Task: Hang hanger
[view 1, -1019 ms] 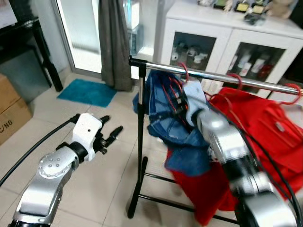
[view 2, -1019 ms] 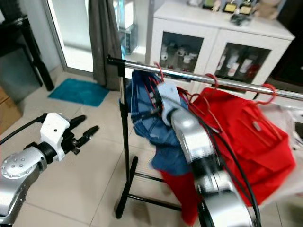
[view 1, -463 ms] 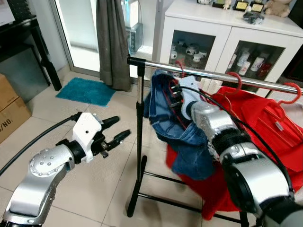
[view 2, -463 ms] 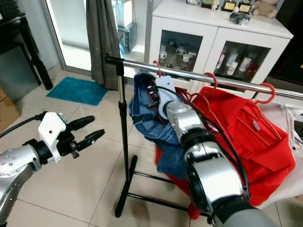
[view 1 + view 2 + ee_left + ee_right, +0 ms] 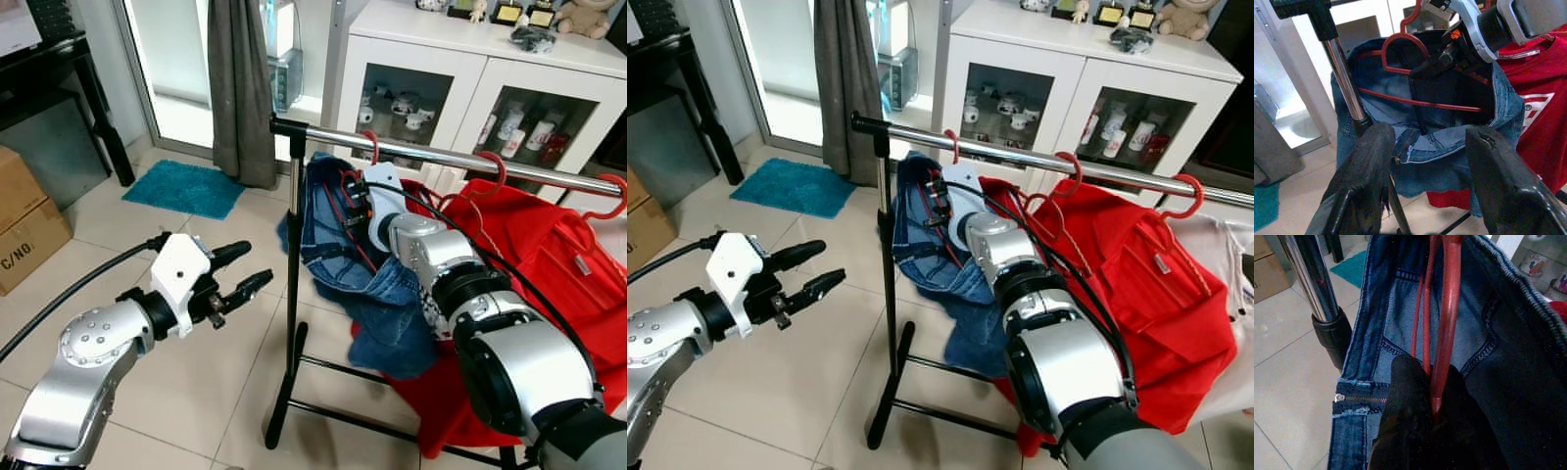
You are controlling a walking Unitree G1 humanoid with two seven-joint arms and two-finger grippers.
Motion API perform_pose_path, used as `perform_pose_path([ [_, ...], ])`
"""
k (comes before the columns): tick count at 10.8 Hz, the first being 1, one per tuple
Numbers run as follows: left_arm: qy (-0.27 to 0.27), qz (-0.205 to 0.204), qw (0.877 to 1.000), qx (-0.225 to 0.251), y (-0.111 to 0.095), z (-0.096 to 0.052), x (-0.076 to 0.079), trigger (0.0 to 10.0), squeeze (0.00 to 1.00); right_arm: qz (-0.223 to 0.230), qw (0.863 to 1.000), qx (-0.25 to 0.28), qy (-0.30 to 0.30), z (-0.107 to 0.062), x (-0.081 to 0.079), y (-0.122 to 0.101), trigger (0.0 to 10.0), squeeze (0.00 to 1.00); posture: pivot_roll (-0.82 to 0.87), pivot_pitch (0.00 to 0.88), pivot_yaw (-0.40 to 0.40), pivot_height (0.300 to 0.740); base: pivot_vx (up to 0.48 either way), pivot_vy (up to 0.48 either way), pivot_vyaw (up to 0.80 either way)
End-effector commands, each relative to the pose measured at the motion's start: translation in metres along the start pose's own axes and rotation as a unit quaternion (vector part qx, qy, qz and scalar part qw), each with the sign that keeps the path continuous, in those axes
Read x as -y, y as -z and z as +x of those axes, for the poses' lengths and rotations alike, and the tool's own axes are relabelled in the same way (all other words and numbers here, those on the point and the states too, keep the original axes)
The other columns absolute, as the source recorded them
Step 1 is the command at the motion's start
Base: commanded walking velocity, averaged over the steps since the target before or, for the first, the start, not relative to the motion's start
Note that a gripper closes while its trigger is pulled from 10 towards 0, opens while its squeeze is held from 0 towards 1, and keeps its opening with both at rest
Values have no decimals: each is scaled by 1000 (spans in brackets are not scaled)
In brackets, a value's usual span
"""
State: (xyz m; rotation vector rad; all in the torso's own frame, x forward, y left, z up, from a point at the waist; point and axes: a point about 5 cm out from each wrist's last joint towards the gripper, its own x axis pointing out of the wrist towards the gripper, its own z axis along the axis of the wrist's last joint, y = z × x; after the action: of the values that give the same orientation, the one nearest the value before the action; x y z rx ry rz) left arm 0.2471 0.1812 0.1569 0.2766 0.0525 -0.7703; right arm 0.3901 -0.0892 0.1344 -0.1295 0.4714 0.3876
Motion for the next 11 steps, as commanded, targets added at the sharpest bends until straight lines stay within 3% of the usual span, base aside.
perform_pose_path([
  [1, 1, 9, 1000, -1, 0, 1, -1, 10000, 0, -2, 1000, 5, -5, 0, -2, -5, 10000, 0, 0, 0, -39, 740, 0, 0, 0],
  [2, -8, 13, 1000, -1, 0, 0, -3, 10000, 0, 16, 998, 47, -25, 0, -7, -13, 10000, 0, 7, 0, -44, 740, 0, 0, 0],
  [3, -22, 21, 1000, 4, -1, 1, -4, 10000, 0, 24, 995, 81, -46, -1, -11, -20, 10000, 271, 12, 0, -46, 740, 0, 0, 0],
  [4, -36, 20, 999, 5, -1, 2, -6, 10000, 0, 36, 990, 120, -58, -3, -10, -26, 10000, 1000, 12, 0, -46, 740, 0, 0, 0],
  [8, -46, 21, 999, -3, 4, 9, -10, 10000, 0, 26, 983, 162, -86, -13, 2, -17, 10000, 1000, -17, 0, -16, 740, 0, 0, 0],
  [11, -47, 16, 999, 3, 4, 14, -9, 10000, 0, 53, 976, 189, -100, -19, 0, -14, 10000, 1000, -24, 0, -8, 740, 0, 0, 0],
])
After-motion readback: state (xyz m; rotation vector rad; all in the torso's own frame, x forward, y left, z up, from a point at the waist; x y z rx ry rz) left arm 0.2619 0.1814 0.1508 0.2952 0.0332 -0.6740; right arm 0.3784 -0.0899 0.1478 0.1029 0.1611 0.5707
